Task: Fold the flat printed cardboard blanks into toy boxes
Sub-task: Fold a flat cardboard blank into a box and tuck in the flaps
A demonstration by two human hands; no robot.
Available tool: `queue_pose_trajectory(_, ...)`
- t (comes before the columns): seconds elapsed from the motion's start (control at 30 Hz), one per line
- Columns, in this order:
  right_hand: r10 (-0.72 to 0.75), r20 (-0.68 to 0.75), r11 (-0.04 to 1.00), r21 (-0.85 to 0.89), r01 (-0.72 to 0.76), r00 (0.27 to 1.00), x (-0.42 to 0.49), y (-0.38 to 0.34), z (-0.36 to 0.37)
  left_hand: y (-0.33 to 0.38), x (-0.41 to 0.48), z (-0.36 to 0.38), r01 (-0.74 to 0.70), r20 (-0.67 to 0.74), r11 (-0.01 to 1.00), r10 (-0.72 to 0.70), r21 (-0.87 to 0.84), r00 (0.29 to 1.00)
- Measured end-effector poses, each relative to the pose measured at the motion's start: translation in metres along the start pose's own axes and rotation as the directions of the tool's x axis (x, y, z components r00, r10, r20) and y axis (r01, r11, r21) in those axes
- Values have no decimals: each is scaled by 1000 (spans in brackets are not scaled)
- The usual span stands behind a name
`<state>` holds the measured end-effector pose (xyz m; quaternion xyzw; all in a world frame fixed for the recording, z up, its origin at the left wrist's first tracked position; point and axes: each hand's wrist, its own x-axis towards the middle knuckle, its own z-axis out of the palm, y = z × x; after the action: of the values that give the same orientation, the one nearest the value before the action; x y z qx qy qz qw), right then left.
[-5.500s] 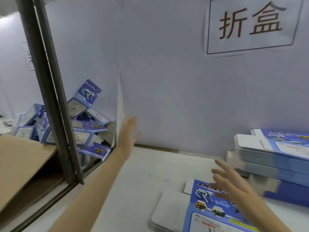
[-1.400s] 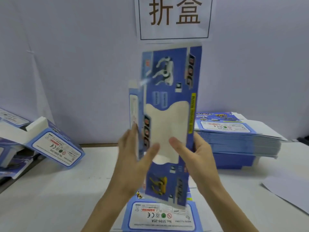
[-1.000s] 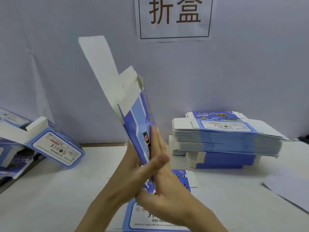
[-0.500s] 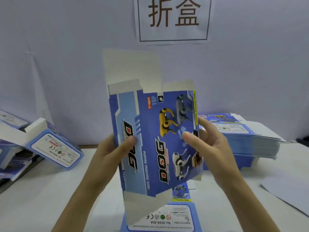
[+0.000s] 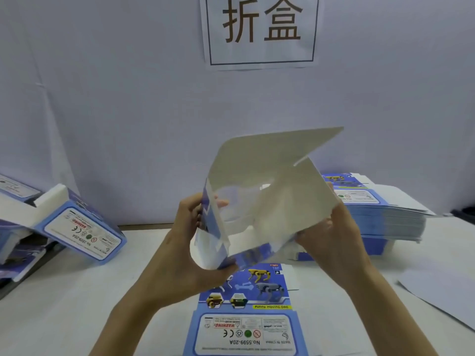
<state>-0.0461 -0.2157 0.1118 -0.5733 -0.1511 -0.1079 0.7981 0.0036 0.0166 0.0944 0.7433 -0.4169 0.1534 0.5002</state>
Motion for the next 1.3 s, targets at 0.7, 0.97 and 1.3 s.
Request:
queue_pose_trajectory(0.7, 98, 220, 976, 168, -136, 971, -9, -15, -4, 14, 1, 1, -41, 67, 999, 39, 29, 997)
queue_pose_trajectory(0.97, 98, -92, 981, -161, -112, 991, -1, -3, -2, 12, 2, 8, -114, 117, 982, 97, 148, 988)
queue_pose_trajectory(1.3, 292, -74, 804, -522, -287, 954, 0, 2, -13, -3, 1, 3, 55, 32, 997, -57, 44, 998)
